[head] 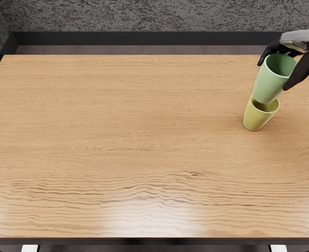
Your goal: Pick up cup and place in cup with right hand
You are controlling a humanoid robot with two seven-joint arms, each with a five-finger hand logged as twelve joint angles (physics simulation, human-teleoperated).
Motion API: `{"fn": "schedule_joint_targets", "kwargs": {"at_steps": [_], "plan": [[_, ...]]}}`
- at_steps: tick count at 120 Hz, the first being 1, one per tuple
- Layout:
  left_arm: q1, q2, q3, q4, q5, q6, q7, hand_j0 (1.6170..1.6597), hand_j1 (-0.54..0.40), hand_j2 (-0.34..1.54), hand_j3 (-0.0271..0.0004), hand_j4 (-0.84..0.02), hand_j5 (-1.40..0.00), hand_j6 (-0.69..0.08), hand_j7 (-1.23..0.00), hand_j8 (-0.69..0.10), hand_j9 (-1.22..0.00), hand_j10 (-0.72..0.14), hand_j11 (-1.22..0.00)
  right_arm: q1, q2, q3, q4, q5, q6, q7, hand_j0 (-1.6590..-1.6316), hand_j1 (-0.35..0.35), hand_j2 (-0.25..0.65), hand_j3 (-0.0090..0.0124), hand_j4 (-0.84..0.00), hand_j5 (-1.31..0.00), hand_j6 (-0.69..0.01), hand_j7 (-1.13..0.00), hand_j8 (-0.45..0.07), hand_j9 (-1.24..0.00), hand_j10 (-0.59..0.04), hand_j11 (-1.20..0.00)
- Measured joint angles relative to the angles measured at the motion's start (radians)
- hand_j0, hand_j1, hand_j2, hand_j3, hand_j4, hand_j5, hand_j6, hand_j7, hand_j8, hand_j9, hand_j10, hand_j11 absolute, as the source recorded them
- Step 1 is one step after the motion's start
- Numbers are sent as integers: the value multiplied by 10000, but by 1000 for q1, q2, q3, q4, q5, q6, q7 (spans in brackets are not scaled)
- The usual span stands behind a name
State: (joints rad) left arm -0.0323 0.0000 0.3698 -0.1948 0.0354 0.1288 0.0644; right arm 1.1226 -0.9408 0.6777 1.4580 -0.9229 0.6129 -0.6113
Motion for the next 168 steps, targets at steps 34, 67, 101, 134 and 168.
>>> {"fn": "schedule_joint_targets", "kwargs": {"at_steps": [34, 67, 101, 134, 168], "plan": [[-1, 0, 0, 0, 0, 0, 0, 16581, 3491, 1, 0, -3, -1, -4, 0, -3, 0, -2, 0, -5, 18, -2, -48, -9, -1, 0, -16540, 722, -988, 1, -4277, -5916, -3010, -5742, -2524, -5932, -3792, -5924], [-1, 0, 0, 0, 0, 0, 0, 16581, 3491, 1, 0, -3, -1, -4, 0, -3, 0, -2, 0, -7, 55, -16, -92, -20, -1, 0, -16544, 644, -1047, -1, -4282, -5765, -3118, -5670, -2639, -5837, -3911, -5824], [0, 0, 0, 0, 0, 0, 0, 16581, 3491, 0, 0, -3, -1, -3, 0, -3, 0, -2, 0, -7, 69, -28, -116, -37, -1, 0, -16545, 631, -1061, 1, -4272, -5735, -3143, -5651, -2665, -5805, -3934, -5783], [0, 0, 0, 0, 0, 0, 0, 16581, 3491, 0, 0, -3, -1, -3, 0, -3, 0, -2, 0, -7, 87, -40, -140, -40, -1, 0, -16546, 566, -1150, -1, -4234, -5637, -3199, -5575, -2720, -5709, -3995, -5694], [0, 0, 0, 0, 0, 0, 0, 16581, 3490, 1, 0, -2, -1, -3, -1, -3, 0, -1, 0, -6, 97, -45, -145, -51, -2, 0, -16545, 525, -1163, -2, -4196, -5519, -3303, -5488, -2850, -5569, -4124, -5565]]}}
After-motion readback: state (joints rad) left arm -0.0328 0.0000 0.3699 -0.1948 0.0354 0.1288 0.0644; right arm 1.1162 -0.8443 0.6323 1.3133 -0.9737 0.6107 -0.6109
